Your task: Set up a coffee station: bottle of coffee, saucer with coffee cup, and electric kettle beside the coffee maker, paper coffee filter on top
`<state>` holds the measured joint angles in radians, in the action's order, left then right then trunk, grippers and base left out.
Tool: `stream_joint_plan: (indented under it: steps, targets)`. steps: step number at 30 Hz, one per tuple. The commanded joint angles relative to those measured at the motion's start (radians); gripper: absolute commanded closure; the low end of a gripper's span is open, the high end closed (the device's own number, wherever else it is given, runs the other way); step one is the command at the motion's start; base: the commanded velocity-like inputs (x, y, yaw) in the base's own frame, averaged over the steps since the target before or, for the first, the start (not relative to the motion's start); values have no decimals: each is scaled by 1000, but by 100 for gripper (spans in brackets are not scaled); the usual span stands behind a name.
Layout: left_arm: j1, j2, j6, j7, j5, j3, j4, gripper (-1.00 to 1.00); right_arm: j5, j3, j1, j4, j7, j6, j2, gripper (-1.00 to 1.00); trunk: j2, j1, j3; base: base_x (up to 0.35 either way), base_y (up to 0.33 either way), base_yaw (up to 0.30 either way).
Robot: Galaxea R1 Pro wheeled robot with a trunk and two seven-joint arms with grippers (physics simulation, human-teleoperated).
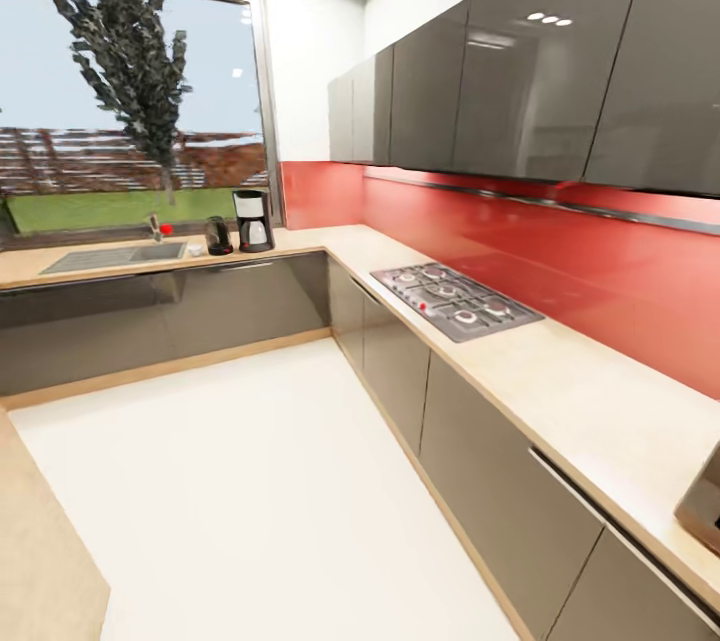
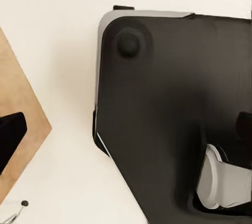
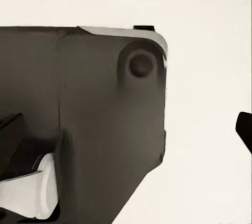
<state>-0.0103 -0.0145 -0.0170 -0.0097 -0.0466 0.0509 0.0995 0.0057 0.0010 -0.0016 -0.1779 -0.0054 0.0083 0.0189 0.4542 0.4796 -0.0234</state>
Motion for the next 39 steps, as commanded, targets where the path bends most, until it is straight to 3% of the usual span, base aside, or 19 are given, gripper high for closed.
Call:
stream_joint_plan:
  steps: [1, 6, 9, 13, 20, 27, 39]
  targets:
    - [-2, -6, -2, 1, -4, 4, 33, -100, 0, 0, 0, -43, -1, 1, -12, -100, 2, 1, -2, 337, 0, 280]
    - [-36, -16, -1, 7, -2, 5, 155, -100, 0, -2, 0, -183, -1, 1, -28, -100, 2, 1, -2, 337, 0, 280]
    - [-107, -18, -3, 8, -1, 4, 208, -100, -1, -4, -1, -319, -1, -11, -29, -100, 2, 1, -2, 338, 0, 280]
    - [-171, -18, -5, 8, -1, 3, 236, -100, -1, -5, -1, -395, -1, -117, -30, -100, 2, 1, -3, 338, 0, 280]
    - [-169, -29, -148, 8, -3, 7, 216, -100, -3, -8, -1, -394, -1, -160, -28, -100, 2, 1, -6, 338, 0, 280]
    - [-168, -31, -162, 7, -1, 9, 181, -100, -2, -6, -1, -376, 0, -162, -27, -100, 2, 1, -8, 338, 0, 246]
    - [-168, -33, -163, 7, -1, 7, 179, -100, 1, -6, -1, -356, 1, -162, -47, -100, 2, 1, -9, 338, 0, 20]
